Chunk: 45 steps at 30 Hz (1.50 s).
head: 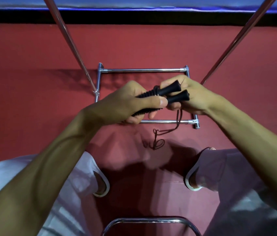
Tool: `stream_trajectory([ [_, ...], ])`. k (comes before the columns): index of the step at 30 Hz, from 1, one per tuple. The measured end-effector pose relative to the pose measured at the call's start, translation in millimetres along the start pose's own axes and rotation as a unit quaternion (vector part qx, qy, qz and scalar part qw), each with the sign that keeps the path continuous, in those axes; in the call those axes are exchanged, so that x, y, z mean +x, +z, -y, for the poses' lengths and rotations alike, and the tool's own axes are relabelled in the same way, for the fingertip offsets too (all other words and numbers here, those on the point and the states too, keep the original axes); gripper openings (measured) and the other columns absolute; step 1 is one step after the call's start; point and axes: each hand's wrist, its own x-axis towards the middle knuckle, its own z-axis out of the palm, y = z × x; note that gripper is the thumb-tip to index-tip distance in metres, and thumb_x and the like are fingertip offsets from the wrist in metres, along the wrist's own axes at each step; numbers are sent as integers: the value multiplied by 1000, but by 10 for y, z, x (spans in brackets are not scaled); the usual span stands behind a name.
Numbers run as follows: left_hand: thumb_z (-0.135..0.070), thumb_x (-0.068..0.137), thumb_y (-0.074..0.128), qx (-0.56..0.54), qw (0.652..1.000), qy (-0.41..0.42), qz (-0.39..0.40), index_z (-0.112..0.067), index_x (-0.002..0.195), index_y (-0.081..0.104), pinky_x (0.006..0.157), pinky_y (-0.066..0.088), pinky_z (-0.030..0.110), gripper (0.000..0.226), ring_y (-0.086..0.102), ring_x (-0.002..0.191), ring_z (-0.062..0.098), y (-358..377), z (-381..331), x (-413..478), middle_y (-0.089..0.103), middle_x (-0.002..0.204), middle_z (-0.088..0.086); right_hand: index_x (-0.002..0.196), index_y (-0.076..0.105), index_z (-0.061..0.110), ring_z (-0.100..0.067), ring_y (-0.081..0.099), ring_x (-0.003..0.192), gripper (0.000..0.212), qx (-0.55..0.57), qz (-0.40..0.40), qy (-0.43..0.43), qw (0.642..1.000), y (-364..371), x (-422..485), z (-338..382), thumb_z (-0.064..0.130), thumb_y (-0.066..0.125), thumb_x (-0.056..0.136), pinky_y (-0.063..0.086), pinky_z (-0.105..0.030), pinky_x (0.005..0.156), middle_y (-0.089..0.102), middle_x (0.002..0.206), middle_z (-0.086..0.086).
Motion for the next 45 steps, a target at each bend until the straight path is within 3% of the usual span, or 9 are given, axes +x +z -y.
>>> stream_trajectory([
  [5, -33, 94, 72, 65, 988, 40, -136, 0, 67, 67, 43, 31, 24, 43, 36, 34, 17, -34, 44, 42, 52, 42, 15, 70, 44, -6, -11, 20, 48, 47, 103, -53, 75, 990, 118, 58, -125, 24, 45, 106, 21, -18, 42, 23, 48, -3],
  [10, -61, 76, 71, 192, 954, 79, -214, -6, 67, 71, 44, 42, 39, 56, 50, 44, 29, -42, 128, 20, 57, 51, 15, 62, 36, 17, -13, 11, 52, 51, 188, -86, 113, 972, 311, 95, -197, 44, 44, 104, 13, -20, 41, 25, 45, 3],
  [16, -67, 80, 61, 358, 886, 61, -289, -29, 101, 59, 63, 49, 38, 43, 54, 55, 13, -2, 199, 24, 56, 56, -6, 53, 33, 22, -10, 17, 45, 47, 127, -142, 176, 966, 405, 163, -252, 2, 34, 96, 8, -27, 47, 25, 46, 4],
  [22, -57, 93, 58, 424, 859, 94, -271, -48, 142, 50, 69, 55, 43, 51, 64, 71, 35, 67, 220, 38, 62, 65, 1, 53, 37, 22, -11, 22, 44, 46, 12, -172, 248, 953, 328, 183, -206, 6, 34, 95, 12, -26, 45, 29, 48, 3],
  [27, -54, 91, 59, 336, 889, 121, -287, -28, 95, 70, 58, 46, 37, 28, 48, 57, 17, 55, 245, 96, 51, 58, -5, 57, 36, 21, -12, 24, 44, 39, -23, -154, 260, 953, 309, 152, -88, 10, 35, 94, 12, -26, 47, 32, 47, 2],
  [34, -31, 97, 68, 66, 948, 62, -306, -16, 74, 68, 43, 31, 26, 27, 42, 42, 19, 55, 186, 198, 41, 54, -6, 65, 56, 12, -12, 28, 45, 46, 47, -189, 195, 961, 183, 138, -64, 27, 48, 107, 16, -23, 44, 42, 48, 1],
  [39, -35, 99, 64, -99, 958, -32, -266, -12, 79, 59, 44, 22, 20, 31, 41, 46, 19, -36, 169, 147, 39, 63, 7, 80, 66, 9, -15, 44, 47, 28, -117, -223, 73, 965, 153, 88, -72, 29, 67, 99, 36, -25, 46, 57, 61, -3],
  [42, -46, 97, 64, -188, 953, -87, -221, -17, 82, 54, 45, 13, 20, 33, 35, 43, 14, -75, 163, 104, 41, 61, 3, 107, 64, 10, -8, 51, 56, 32, -395, -248, -124, 876, 13, -19, -49, 23, 82, 84, 45, -24, 57, 60, 77, 6],
  [45, -56, 94, 60, -249, 946, -127, -167, -22, 80, 48, 40, 12, 16, 38, 26, 37, 11, -93, 127, 107, 39, 56, 4, 97, 71, 5, -10, 48, 63, 17, -530, -292, -246, 757, -65, -65, -14, 16, 79, 86, 45, -29, 60, 60, 77, -2],
])
